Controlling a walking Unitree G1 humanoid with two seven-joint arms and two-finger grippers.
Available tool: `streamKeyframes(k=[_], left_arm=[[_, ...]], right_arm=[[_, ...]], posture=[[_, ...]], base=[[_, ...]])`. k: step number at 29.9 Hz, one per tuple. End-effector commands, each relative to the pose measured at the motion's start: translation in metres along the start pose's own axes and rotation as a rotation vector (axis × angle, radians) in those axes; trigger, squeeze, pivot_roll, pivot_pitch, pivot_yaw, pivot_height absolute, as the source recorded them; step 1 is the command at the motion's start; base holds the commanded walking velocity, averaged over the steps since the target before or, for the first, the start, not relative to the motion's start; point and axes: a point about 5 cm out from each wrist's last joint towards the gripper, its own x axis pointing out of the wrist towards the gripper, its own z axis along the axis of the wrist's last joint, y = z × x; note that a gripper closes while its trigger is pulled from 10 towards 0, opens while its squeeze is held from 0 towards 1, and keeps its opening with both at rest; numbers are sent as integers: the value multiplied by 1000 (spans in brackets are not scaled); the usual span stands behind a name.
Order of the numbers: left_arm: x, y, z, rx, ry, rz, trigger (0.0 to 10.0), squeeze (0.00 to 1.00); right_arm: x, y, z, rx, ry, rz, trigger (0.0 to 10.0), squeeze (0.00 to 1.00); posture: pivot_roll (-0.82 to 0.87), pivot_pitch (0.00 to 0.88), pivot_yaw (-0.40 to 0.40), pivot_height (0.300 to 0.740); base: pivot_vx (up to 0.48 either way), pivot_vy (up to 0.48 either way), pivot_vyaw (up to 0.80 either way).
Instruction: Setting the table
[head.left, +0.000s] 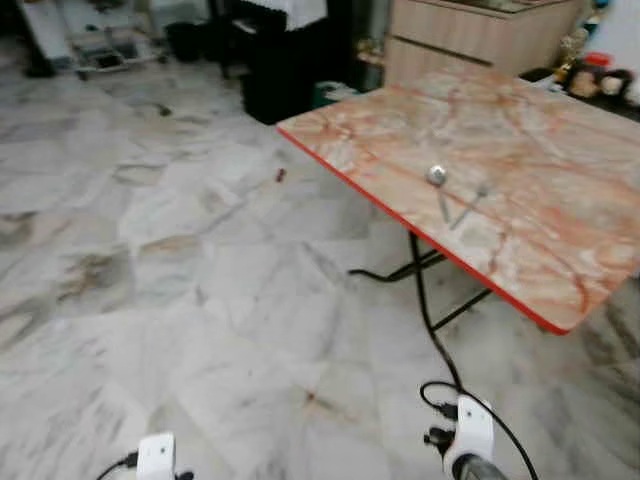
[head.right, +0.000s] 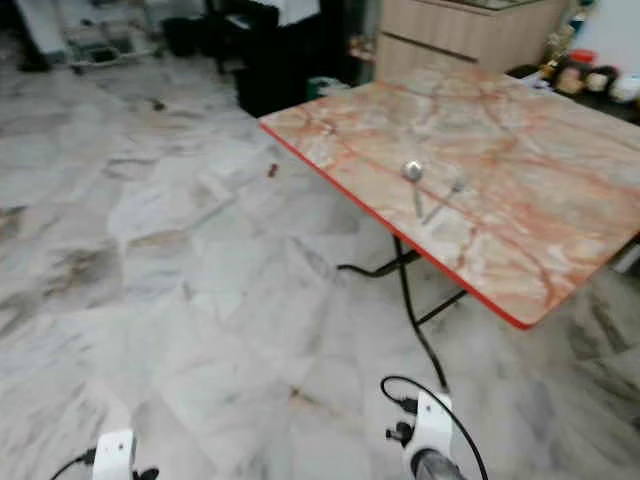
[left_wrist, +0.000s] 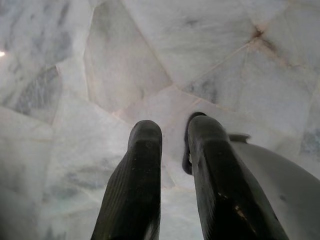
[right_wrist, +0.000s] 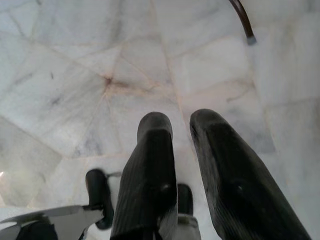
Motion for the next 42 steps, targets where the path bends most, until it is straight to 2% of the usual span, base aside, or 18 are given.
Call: streamKeyframes(k=[1, 3, 9, 14, 16, 20, 22, 24, 28, 30, 31, 33, 34, 36, 42], left_arm=[[-1, 2, -4, 5, 23, 9, 10000, 0], [-1, 2, -4, 5, 23, 8, 10000, 0], [-3, 16, -5, -10, 15, 22, 10000, 0], [-6, 31, -5, -11, 18, 40, 10000, 0], [-6, 32, -5, -11, 18, 40, 10000, 0], [-5, 28, -5, -13, 19, 38, 10000, 0], [-4, 23, -5, -13, 19, 33, 10000, 0], [-2, 10, -7, -12, 22, 20, 10000, 0], [-2, 4, -8, -10, 24, 14, 10000, 0], [-1, -4, -9, -9, 25, 5, 10000, 0], [-1, -4, -9, -9, 25, 5, 10000, 0], [-1, -6, -9, -13, 13, 7, 10000, 0], [-1, -6, -9, -13, 13, 7, 10000, 0], [-1, -6, -7, -19, -1, 13, 10000, 0], [0, -2, -1, -18, -27, 22, 10000, 0]], right_arm=[[0, 2, 0, 8, 2, 6, 10000, 0], [0, 2, 0, 9, 0, 5, 10000, 0], [1, 4, 8, -8, -36, 23, 10000, 0], [3, 13, 32, -141, -150, 80, 10000, 0], [3, 15, 38, -140, -185, 95, 10000, 0], [0, 21, 50, -210, -280, 153, 10000, 0], [-1, 21, 52, -217, -308, 165, 10000, 0], [-5, 21, 57, -242, -383, 193, 10000, 0], [-9, 23, 59, -263, -424, 213, 10000, 0], [-17, 25, 65, -300, -516, 243, 10000, 0], [-17, 25, 65, -300, -516, 243, 10000, 0], [-24, 28, 76, -312, -597, 251, 10000, 0], [-24, 28, 76, -312, -597, 251, 10000, 0], [-33, 31, 93, -296, -689, 249, 10000, 0], [-45, 42, 130, -269, -828, 237, 10000, 0]], posture=[[11, 0, -1, 740], [11, 0, -1, 740], [11, 0, -1, 740], [13, 0, -5, 740], [15, 0, -6, 740], [13, 0, -8, 740], [13, 0, -9, 740], [6, 1, -8, 740], [4, 2, -9, 740], [4, 5, -10, 740], [4, 5, -10, 740], [3, 5, -11, 740], [3, 5, -11, 740], [4, 8, -14, 740], [5, 11, -13, 740]], base=[[0, 0, 0], [0, 0, 0], [0, 0, 0], [0, 0, 0], [0, 0, 0], [0, 0, 0], [0, 0, 0], [0, 0, 0], [0, 0, 0], [0, 0, 0], [0, 0, 0], [0, 0, 0], [0, 0, 0], [0, 0, 0], [0, 0, 0]])
